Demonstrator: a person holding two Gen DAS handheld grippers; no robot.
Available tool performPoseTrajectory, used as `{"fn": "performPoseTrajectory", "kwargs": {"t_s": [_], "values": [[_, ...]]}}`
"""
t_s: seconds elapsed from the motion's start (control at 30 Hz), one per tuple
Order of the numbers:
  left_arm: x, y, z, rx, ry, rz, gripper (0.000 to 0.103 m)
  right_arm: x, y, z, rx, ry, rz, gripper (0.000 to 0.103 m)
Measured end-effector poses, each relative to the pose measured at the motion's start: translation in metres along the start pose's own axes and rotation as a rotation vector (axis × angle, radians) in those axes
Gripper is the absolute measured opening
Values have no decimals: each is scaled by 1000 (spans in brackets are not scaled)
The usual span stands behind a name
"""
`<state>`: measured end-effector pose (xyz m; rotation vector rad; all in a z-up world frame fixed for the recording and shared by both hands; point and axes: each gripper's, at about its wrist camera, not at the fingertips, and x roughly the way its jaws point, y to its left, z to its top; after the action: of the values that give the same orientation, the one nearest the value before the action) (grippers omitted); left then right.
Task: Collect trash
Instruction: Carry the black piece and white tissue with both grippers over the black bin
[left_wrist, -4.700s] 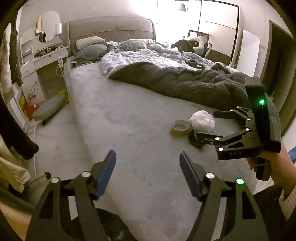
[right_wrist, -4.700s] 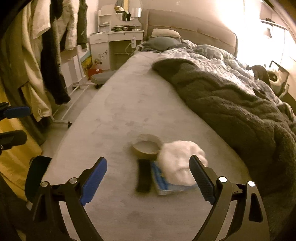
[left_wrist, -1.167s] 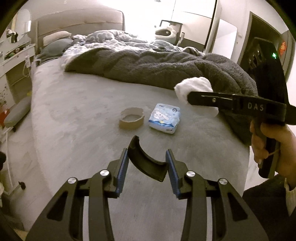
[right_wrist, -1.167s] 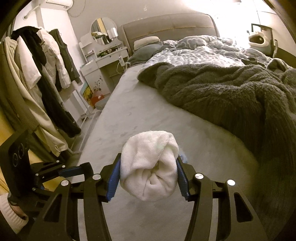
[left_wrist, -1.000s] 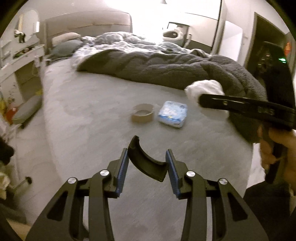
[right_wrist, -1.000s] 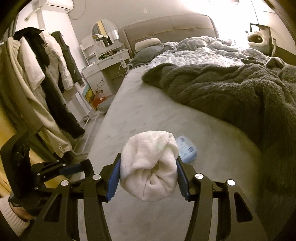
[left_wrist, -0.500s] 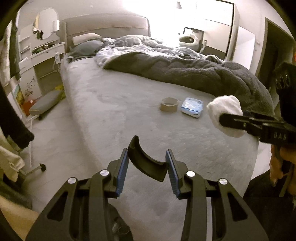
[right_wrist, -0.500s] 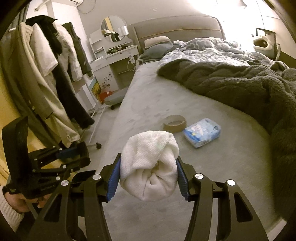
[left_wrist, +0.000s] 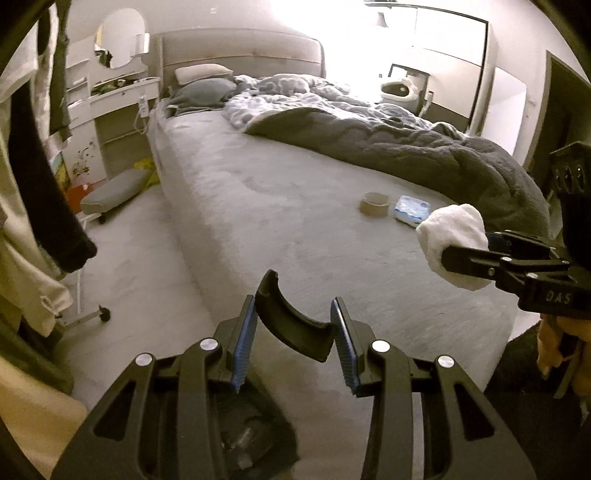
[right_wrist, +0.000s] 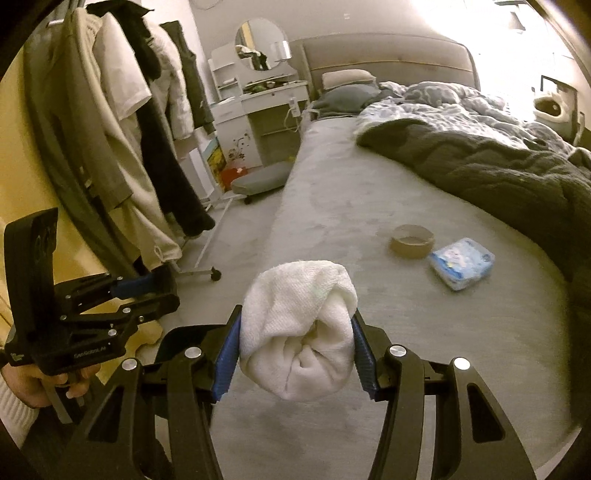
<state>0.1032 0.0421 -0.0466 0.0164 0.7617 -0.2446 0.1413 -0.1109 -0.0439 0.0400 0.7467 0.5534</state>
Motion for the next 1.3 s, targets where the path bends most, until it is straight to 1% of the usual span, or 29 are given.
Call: {"fn": "performPoseTrajectory", "kwargs": {"t_s": [0.17, 0.27, 0.4, 0.63, 0.97, 1.07, 1.3], "values": [[-8, 23, -8, -38, 5, 25, 43, 14, 23, 2, -35, 20, 25, 55], [-12, 37, -14, -62, 8, 57, 43, 22, 34, 4, -46, 24, 39, 55], [-14, 57, -22, -96, 31, 89, 43, 32, 47, 6, -63, 35, 57, 55], [-13, 83, -39, -140, 81, 115, 43, 49, 71, 5, -97, 59, 91, 55], [4, 110, -68, -182, 207, 128, 43, 71, 104, 1, -144, 103, 138, 55], [14, 119, -81, -203, 266, 131, 43, 79, 113, -2, -152, 121, 148, 55], [43, 147, -120, -297, 407, 119, 43, 101, 136, -10, -187, 172, 171, 55]]}}
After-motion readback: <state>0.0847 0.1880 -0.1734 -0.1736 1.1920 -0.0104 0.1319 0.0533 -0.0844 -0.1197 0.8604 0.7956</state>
